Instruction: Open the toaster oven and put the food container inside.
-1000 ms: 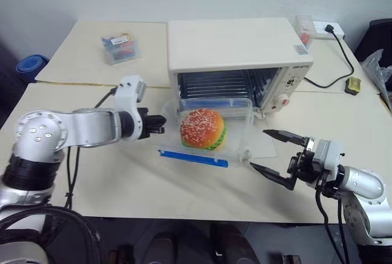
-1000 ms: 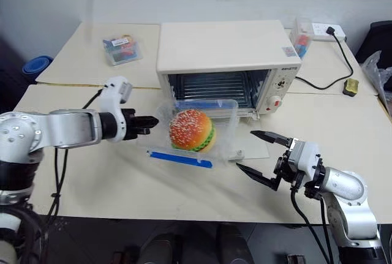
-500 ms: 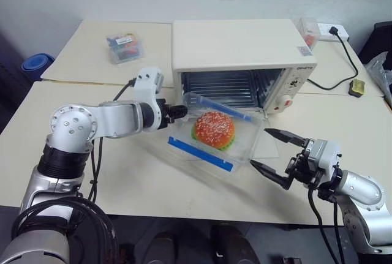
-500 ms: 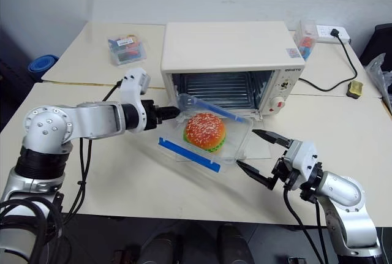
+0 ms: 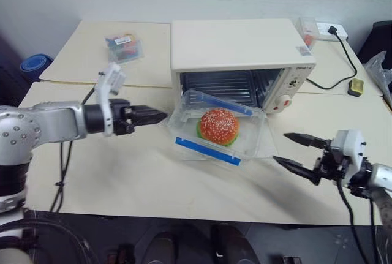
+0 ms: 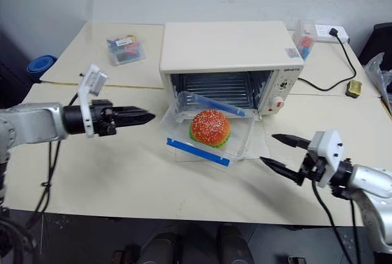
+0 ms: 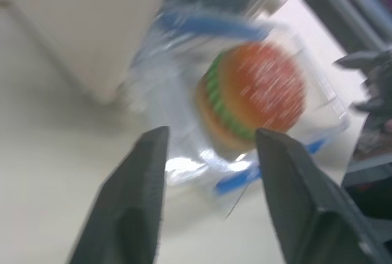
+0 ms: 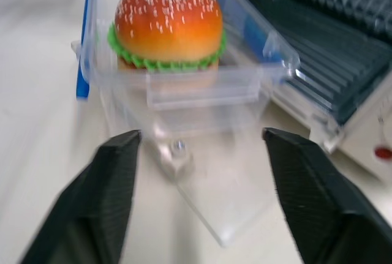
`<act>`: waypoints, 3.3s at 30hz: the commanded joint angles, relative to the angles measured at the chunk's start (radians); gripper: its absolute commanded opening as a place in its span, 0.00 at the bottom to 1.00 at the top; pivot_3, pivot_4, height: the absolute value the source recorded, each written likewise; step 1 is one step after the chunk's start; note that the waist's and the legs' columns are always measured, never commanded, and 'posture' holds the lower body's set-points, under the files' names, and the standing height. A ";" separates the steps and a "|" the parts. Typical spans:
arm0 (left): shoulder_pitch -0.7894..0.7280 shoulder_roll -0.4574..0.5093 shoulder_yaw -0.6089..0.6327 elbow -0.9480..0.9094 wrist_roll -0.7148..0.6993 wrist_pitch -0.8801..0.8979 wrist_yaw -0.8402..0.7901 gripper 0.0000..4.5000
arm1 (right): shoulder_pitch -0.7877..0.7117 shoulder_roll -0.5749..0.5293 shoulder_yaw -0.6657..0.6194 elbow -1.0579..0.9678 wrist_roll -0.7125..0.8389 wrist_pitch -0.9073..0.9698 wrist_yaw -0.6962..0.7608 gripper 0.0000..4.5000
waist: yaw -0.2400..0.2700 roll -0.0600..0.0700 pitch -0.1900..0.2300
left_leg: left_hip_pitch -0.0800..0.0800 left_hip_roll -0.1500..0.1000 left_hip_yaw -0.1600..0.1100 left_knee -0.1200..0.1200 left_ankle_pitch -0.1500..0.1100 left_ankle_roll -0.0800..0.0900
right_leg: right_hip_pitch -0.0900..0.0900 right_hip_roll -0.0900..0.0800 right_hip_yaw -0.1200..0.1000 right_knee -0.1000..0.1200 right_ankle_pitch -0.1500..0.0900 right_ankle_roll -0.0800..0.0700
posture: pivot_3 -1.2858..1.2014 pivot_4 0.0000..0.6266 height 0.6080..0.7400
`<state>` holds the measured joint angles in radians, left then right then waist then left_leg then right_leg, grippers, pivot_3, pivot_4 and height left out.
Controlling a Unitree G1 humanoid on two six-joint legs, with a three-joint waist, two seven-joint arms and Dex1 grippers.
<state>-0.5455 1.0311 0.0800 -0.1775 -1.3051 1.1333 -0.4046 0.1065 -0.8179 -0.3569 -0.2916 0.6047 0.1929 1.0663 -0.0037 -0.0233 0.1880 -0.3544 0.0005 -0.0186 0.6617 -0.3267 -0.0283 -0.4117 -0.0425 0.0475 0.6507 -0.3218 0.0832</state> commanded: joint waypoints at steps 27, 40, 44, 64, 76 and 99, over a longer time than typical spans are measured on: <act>0.191 -0.542 -0.191 -0.045 0.782 -0.618 -0.307 0.00 | -0.261 0.194 0.300 0.035 -0.173 -0.031 -0.102 0.01 | 0.001 0.001 0.000 | -0.002 -0.001 0.000 0.001 -0.006 0.012 | 0.001 -0.003 0.000 -0.005 0.003 0.004 | 0.52 0.24 1.00; 0.034 -0.759 -0.175 0.142 0.916 -0.678 -0.134 0.00 | -0.629 0.296 0.379 0.464 -0.332 -0.206 -0.102 0.01 | -0.001 0.001 0.000 | -0.003 -0.001 0.001 0.003 -0.004 0.009 | -0.001 -0.002 0.001 -0.004 0.003 0.005 | 0.52 0.24 1.00; 0.019 -0.797 -0.157 0.181 0.952 -0.721 -0.082 0.00 | -0.696 0.345 0.401 0.561 -0.384 -0.252 -0.141 0.01 | -0.001 0.001 0.000 | -0.004 -0.001 0.002 0.003 -0.003 0.007 | -0.002 -0.002 0.001 -0.005 0.003 0.005 | 0.52 0.24 1.00; 0.428 -0.325 0.150 -0.238 0.669 -0.743 -0.641 0.39 | -0.530 0.044 0.231 0.447 -0.239 -0.160 0.104 0.00 | -0.008 0.002 0.000 | -0.015 0.000 0.000 0.003 -0.004 0.007 | -0.009 -0.004 -0.001 -0.009 0.003 0.005 | 0.52 0.24 1.00; 0.548 -0.221 0.273 -0.149 0.603 -0.819 -0.857 1.00 | -0.531 -0.011 0.241 0.970 -0.345 -0.564 0.341 0.00 | -0.027 0.003 0.001 | 0.000 0.000 0.001 0.001 -0.008 0.016 | 0.004 -0.005 -0.001 -0.008 0.002 0.003 | 0.52 0.24 1.00; 0.452 -0.332 0.332 -0.114 0.593 -0.767 -0.495 1.00 | -0.608 0.252 0.056 0.491 0.055 -0.075 -0.037 0.00 | -0.026 0.004 0.001 | -0.001 0.002 0.001 0.001 -0.008 0.013 | 0.001 -0.003 0.000 -0.005 0.002 0.003 | 0.52 0.24 1.00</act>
<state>-0.0951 0.6908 0.4024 -0.2943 -0.7412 0.3977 -0.9111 -0.4886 -0.5664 -0.2645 0.2332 0.6246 0.0947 1.0543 -0.0301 -0.0193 0.1890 -0.3558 0.0022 -0.0179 0.6625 -0.3348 -0.0154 -0.4110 -0.0458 0.0471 0.6453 -0.3196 0.0867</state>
